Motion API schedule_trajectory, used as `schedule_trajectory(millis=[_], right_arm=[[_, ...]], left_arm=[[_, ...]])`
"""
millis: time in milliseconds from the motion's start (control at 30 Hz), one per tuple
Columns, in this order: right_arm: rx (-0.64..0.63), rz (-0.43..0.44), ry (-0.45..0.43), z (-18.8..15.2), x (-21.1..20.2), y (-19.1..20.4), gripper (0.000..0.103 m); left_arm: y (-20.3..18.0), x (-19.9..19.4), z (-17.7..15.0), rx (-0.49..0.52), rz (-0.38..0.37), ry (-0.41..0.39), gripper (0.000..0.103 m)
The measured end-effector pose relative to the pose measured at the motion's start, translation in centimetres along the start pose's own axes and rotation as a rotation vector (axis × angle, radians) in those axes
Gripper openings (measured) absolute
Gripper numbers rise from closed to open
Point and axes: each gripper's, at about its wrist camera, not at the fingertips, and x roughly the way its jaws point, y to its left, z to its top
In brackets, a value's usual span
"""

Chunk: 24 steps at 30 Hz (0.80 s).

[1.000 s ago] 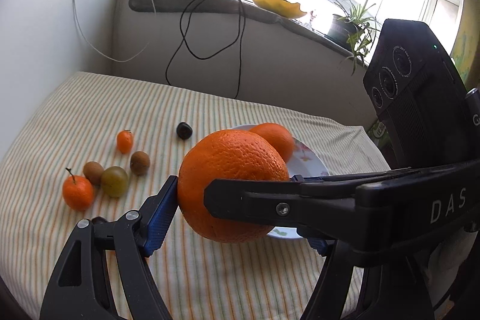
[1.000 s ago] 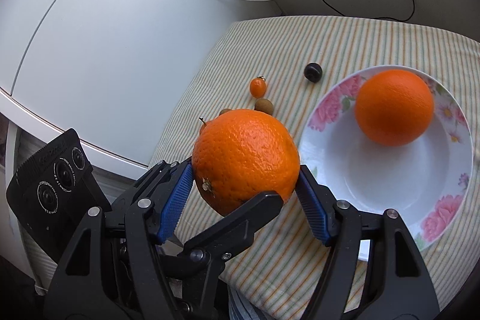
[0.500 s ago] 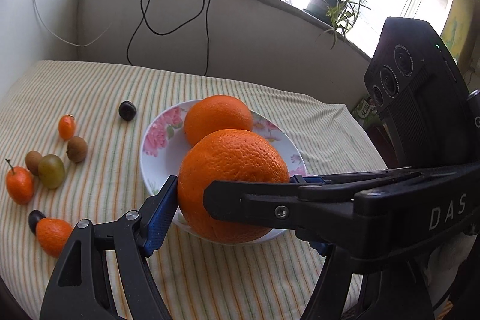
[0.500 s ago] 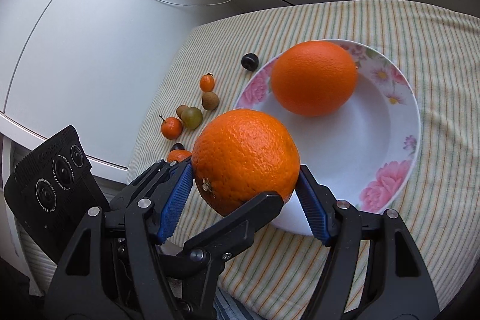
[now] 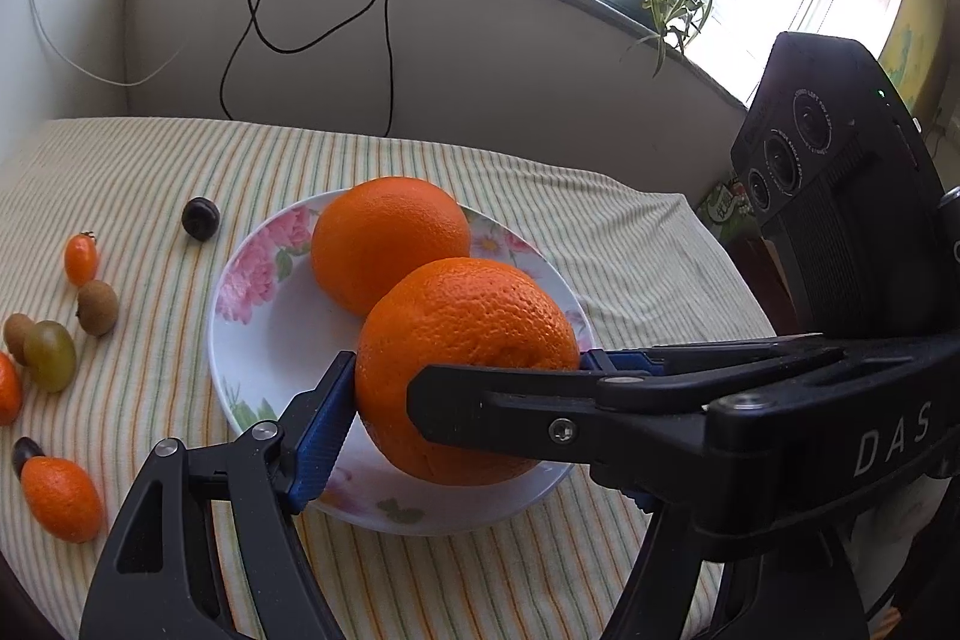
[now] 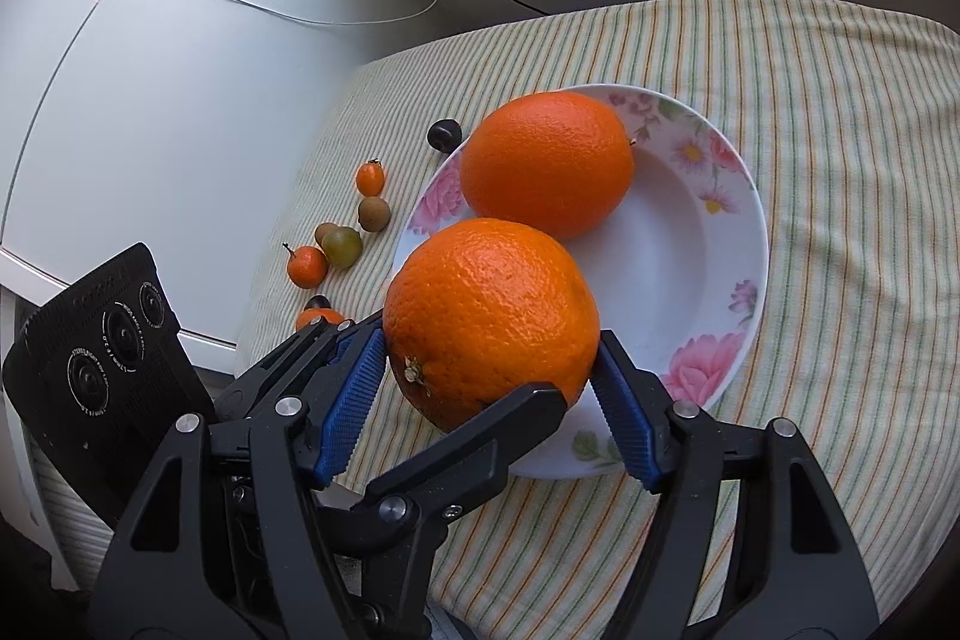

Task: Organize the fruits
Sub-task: 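Lower the orange beside the first one and open the right gripper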

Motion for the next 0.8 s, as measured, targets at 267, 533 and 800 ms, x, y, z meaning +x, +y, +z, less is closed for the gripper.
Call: schedule_trajectory(millis=[267,533,800], right_arm=[[0.018,0.003,0.008,-0.3,-0.2,-0.5,0.073],[0.012,-0.019,0.012,-0.5,0.1,-0.4,0.074],[0.036,-0.031,-0.075,0.1,-2.1,-0.6,0.079]], left_arm=[[-0.2,0.6,-0.1,0.009,0.007,0.021,0.073],[-0.5,1.2,-0.3,0.020,0.038,0.038,0.073],[-0.6,0.0,0.0,0.052,0.071,-0.005,0.075]])
